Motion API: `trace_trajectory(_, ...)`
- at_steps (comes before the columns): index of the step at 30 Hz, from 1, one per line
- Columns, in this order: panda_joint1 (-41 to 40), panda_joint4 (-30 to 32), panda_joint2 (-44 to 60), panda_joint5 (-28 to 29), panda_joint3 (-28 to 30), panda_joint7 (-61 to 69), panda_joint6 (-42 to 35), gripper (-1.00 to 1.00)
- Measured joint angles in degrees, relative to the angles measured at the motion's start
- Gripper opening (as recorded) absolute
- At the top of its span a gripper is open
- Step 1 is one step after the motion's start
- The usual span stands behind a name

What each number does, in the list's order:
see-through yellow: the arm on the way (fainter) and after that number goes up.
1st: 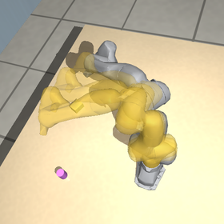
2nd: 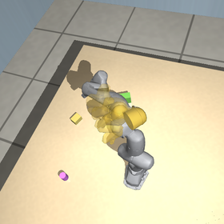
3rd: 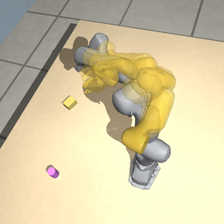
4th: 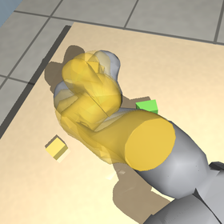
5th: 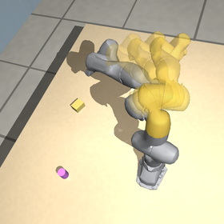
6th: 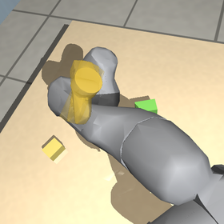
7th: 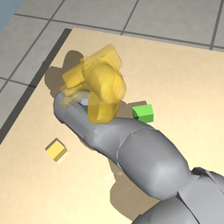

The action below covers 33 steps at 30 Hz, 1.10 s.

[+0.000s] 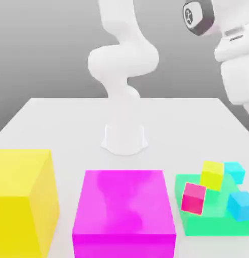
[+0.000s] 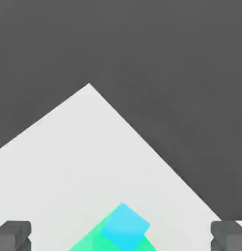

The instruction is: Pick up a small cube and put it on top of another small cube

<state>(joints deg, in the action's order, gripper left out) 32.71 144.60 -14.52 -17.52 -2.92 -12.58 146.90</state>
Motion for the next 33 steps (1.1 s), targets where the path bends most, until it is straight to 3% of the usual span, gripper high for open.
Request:
trace_trajectory(8, 5.76, 4.09, 8.73, 1.27, -5.44, 5.28, 5.34, 0.0)
trace_trajectory(15, 11.91, 7.93, 15.81, 9.5, -8.22, 4.81, 10.56, 0.0)
trace_trajectory(21, 15.89, 9.92, 21.86, 21.49, -6.68, -0.09, 15.19, 0.0)
trace_trajectory(28, 19.65, 8.17, 31.9, 26.7, -1.91, -3.82, 23.25, 0.0)
trace_trajectory(29, 20.12, 8.01, 33.03, 26.7, -1.43, -3.86, 24.12, -1.0)
trace_trajectory(33, 20.1, 8.0, 33.02, 26.78, -1.44, -3.94, 24.07, -1.0)
